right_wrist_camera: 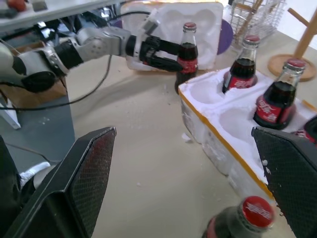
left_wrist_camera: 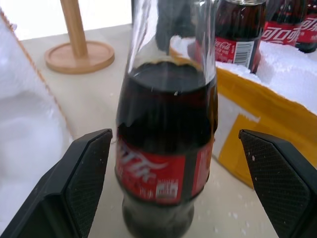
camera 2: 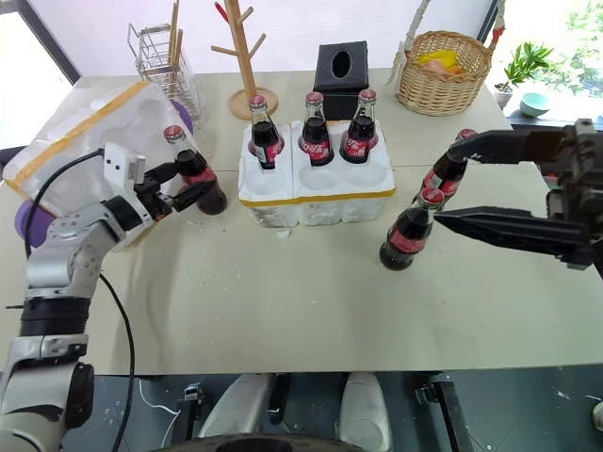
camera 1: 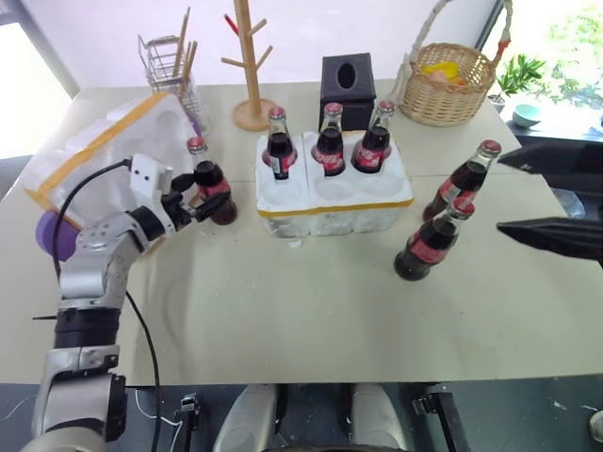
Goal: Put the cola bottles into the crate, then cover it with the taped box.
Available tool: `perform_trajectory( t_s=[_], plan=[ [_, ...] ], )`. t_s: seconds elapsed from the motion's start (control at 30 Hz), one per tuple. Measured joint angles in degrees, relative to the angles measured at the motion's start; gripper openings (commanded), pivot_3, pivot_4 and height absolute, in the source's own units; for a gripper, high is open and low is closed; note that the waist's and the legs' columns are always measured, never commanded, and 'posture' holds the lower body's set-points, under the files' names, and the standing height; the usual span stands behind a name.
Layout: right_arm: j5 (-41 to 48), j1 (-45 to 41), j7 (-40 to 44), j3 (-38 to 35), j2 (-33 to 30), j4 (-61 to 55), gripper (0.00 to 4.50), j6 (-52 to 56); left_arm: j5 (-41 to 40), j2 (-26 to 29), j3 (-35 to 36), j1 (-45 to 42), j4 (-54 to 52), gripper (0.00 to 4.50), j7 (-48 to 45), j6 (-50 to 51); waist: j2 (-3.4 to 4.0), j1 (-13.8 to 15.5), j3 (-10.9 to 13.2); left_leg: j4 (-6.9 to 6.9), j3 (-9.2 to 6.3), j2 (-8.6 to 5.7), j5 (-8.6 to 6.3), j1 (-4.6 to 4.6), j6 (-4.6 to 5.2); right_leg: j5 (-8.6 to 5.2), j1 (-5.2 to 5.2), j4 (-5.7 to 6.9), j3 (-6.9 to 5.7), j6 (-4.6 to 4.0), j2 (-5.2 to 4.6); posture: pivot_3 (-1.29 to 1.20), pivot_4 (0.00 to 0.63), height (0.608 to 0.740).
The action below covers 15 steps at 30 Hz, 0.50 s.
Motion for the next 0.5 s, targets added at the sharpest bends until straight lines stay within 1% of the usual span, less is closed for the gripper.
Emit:
perform_trajectory(
  t_s=[0.17, 0.27, 0.3, 0.33, 0.5],
  plan=[
    [0.71, -0.04, -1.81, 0.01, 1.31, 0.02, 4.50, -0.38, 2.05, -2.26, -1.17, -1.43, 3.34, 4.31, 0.56, -1.78, -0.01, 0.06, -0.01, 0.09, 0.00, -0.01, 0.00, -0.04, 0.00, 0.04, 0.00, 0.01, 0.01, 0.05, 0.01, 0.00, 0.150, 0.734],
    [1.69, -0.56, -3.25, 0.43, 1.66, 0.13, 4.50, -0.56, 2.59, -2.53, -1.10, -1.69, 3.90, 3.50, 0.78, -2.25, -0.01, 0.06, -0.01, 0.20, -0.01, -0.02, 0.00, -0.09, 0.01, 0.06, 0.00, 0.03, 0.00, 0.07, 0.00, 0.00, 0.150, 0.734],
    [2.04, -0.95, -3.62, 0.54, 1.67, 0.17, 4.50, -0.67, 2.77, -2.54, -1.12, -1.89, 3.87, 2.97, 0.76, -2.42, -0.01, 0.06, -0.01, 0.23, -0.01, -0.02, 0.00, -0.11, 0.01, 0.06, 0.00, 0.03, 0.00, 0.09, 0.00, 0.00, 0.150, 0.734],
    [2.29, -1.33, -3.99, 0.66, 1.69, 0.19, 4.50, -0.90, 2.83, -2.71, -1.13, -1.98, 3.95, 2.64, 0.76, -2.33, 0.00, 0.06, -0.01, 0.26, -0.01, -0.03, 0.00, -0.13, 0.01, 0.09, 0.00, 0.03, 0.01, 0.12, 0.00, 0.00, 0.150, 0.734],
    [2.24, -1.22, -4.92, 1.74, 2.01, 0.14, 4.50, -2.03, 1.96, -2.52, -0.94, -1.80, 2.22, 2.64, 0.12, 0.02, 0.00, 0.04, -0.01, 0.69, -0.05, -0.04, -0.02, -0.50, 0.03, 0.21, -0.14, 0.04, -0.01, 0.24, 0.03, 0.00, 0.150, 0.734]
  ],
)
